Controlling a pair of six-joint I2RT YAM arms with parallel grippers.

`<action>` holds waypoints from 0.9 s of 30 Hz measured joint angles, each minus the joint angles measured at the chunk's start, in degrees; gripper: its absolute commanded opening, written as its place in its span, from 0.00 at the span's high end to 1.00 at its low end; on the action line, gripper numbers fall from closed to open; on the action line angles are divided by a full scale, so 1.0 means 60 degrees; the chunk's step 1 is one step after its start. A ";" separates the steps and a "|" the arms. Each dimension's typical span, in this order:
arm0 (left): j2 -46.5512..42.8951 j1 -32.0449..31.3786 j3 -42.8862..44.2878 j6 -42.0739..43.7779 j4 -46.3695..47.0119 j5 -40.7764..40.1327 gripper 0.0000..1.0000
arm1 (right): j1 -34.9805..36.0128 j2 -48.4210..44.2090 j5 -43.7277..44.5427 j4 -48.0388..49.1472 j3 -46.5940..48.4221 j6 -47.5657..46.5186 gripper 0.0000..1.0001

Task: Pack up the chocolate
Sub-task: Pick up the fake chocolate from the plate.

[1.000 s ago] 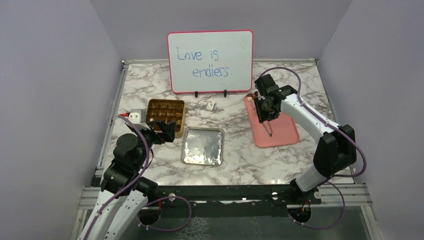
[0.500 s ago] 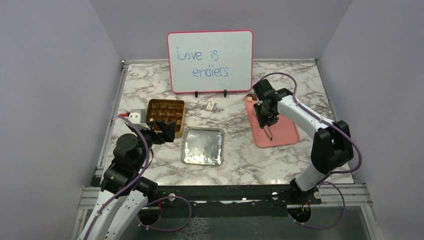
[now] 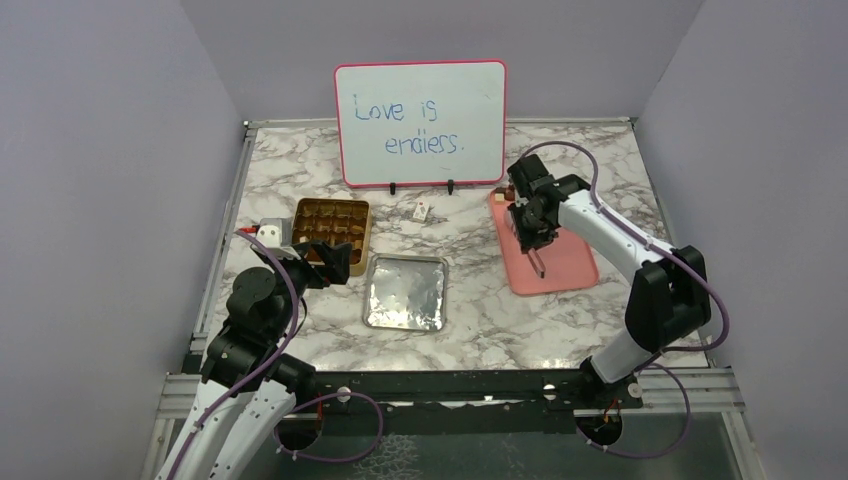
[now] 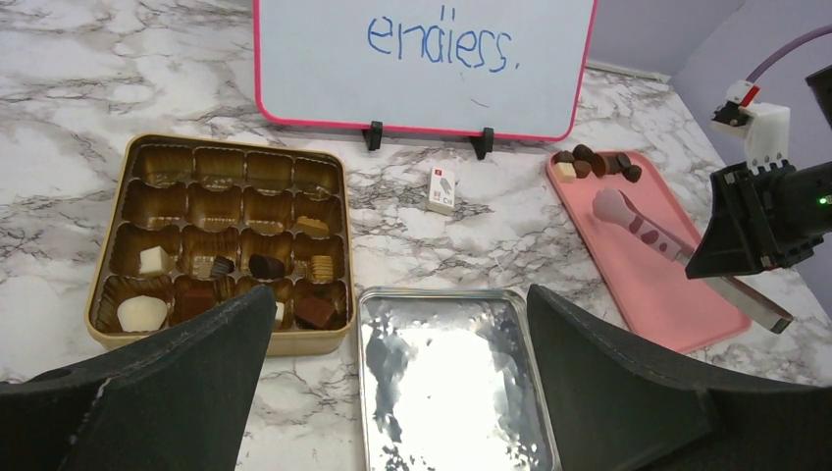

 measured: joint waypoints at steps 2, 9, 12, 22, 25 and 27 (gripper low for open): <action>0.0000 0.0000 0.0000 0.0004 -0.0004 -0.0007 0.01 | 0.0073 -0.0142 -0.0087 0.0007 0.0120 0.0000 0.82; -0.0076 0.0000 0.0000 0.0000 -0.0004 -0.0146 0.01 | 0.0798 -0.0554 -0.0466 0.0131 0.0725 0.0087 0.80; -0.0288 0.0000 0.0000 -0.0040 -0.0004 -0.0197 0.01 | 0.1300 -0.0550 -0.0667 0.0331 0.0874 0.0175 0.80; -0.0892 0.0000 0.0011 -0.0138 -0.0007 -0.0532 0.01 | 0.3490 0.0576 -0.0980 0.0965 0.2630 0.0561 0.79; -0.0947 0.0000 0.0149 -0.0175 -0.0051 -0.0612 0.01 | 0.4054 0.1373 -0.0991 0.1038 0.3402 0.0590 0.79; -0.0947 0.0000 0.0339 -0.0200 -0.0091 -0.0645 0.01 | 0.4375 0.1949 -0.1009 0.1056 0.3952 0.0597 0.78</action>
